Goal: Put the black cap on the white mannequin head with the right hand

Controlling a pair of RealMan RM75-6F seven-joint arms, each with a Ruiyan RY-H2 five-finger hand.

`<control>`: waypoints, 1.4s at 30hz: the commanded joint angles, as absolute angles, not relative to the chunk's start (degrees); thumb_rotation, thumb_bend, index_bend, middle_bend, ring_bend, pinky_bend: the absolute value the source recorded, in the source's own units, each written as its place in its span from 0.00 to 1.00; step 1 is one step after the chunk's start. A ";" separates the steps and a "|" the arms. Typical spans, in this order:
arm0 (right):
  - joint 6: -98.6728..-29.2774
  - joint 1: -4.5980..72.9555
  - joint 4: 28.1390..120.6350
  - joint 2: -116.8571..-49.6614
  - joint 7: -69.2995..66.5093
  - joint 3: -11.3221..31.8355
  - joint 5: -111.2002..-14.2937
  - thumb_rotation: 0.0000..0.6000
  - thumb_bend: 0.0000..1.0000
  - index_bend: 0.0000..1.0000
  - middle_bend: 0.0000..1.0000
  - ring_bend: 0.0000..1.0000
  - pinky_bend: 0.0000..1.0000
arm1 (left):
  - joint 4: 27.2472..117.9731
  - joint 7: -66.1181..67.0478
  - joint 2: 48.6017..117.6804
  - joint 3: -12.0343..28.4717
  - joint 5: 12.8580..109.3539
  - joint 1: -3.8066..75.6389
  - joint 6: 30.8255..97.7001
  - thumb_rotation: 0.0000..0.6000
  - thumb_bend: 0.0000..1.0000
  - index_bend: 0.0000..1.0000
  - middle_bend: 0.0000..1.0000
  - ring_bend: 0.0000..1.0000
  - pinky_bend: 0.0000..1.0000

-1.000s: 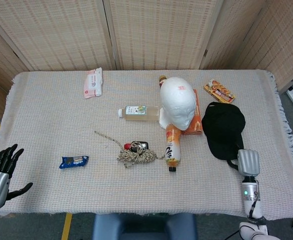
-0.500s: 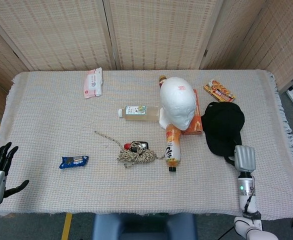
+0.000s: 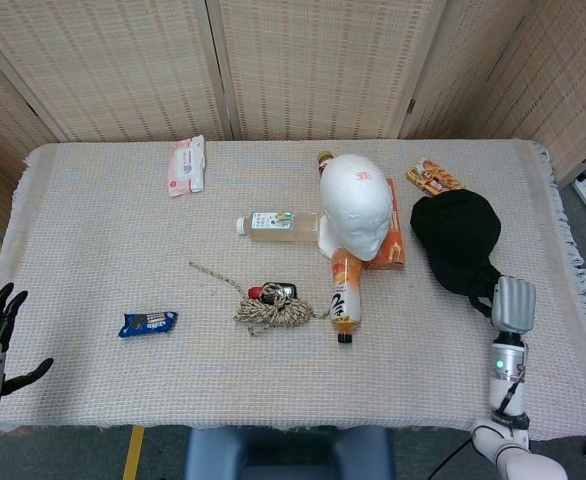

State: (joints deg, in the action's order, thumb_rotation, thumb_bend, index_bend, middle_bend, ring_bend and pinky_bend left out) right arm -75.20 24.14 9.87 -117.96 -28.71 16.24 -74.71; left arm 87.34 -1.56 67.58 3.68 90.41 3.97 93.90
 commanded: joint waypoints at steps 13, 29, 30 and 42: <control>-79.97 26.45 13.73 -114.27 -31.28 20.68 -71.31 1.00 0.40 0.71 1.00 1.00 1.00 | 87.87 -1.95 67.14 3.55 90.81 3.62 94.26 1.00 0.12 0.00 0.00 0.00 0.13; -90.27 32.43 27.99 -105.75 -25.95 26.47 -69.81 1.00 0.41 0.74 1.00 1.00 1.00 | 88.23 -2.84 66.66 3.43 91.18 3.57 94.12 1.00 0.12 0.00 0.00 0.00 0.13; -90.76 32.85 29.10 -105.22 -25.09 26.66 -69.98 1.00 0.41 0.74 1.00 1.00 1.00 | 88.22 -2.93 66.63 3.44 91.14 3.56 94.10 1.00 0.12 0.00 0.00 0.00 0.13; -96.23 40.93 47.20 -98.49 -9.73 27.08 -76.52 1.00 0.41 0.74 1.00 1.00 1.00 | 88.19 -3.31 66.63 3.98 90.13 3.59 93.78 1.00 0.12 0.00 0.00 0.00 0.13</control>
